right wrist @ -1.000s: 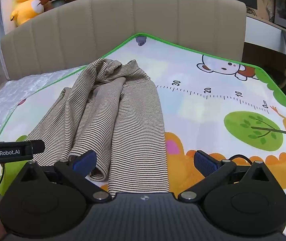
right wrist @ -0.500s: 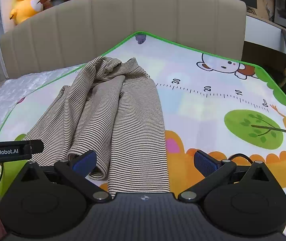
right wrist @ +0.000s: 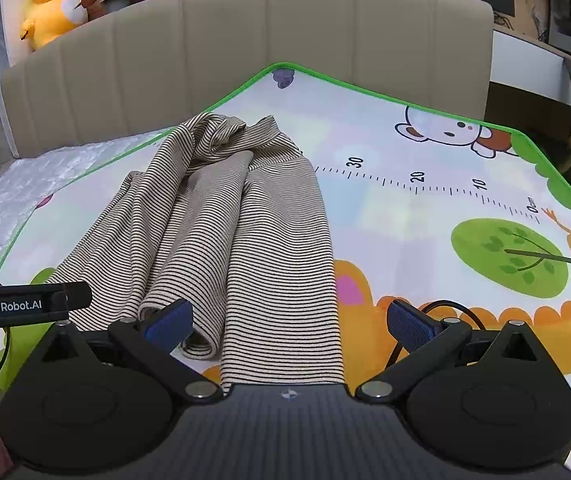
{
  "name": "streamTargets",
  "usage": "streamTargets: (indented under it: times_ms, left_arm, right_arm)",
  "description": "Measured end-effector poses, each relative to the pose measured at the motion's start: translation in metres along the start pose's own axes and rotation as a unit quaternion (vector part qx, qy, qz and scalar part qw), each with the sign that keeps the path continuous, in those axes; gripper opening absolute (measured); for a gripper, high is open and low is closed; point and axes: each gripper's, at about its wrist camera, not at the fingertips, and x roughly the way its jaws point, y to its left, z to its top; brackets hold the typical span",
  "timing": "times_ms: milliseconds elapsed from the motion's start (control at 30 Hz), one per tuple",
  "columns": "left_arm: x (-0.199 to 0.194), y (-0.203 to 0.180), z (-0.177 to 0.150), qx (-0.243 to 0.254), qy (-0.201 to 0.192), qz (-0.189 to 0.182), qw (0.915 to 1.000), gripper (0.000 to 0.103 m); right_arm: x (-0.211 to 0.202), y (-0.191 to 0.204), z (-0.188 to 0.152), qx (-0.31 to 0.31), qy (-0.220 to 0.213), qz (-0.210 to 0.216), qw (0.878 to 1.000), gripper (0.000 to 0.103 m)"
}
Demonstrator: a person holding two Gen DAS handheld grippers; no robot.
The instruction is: Fold clothes
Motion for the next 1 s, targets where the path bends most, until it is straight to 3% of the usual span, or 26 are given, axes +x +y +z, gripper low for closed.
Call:
streamTargets:
  times_ms: [700,867,1000]
  left_arm:
    - [0.004,0.001,-0.001,0.002,0.012,0.0,0.9999,0.103]
    - [0.01,0.0,-0.001,0.009,0.02,-0.002,0.9998,0.103]
    - [0.026,-0.004,-0.003,0.017,0.034,-0.011,0.9992,0.103]
  right_arm:
    - [0.002,0.0,0.001,0.003,-0.002,-0.004,1.0,0.103]
    - [0.005,0.001,0.009,-0.003,-0.008,0.012,1.0,0.103]
    - [0.018,-0.003,0.026,0.001,-0.019,0.055,0.998,0.103]
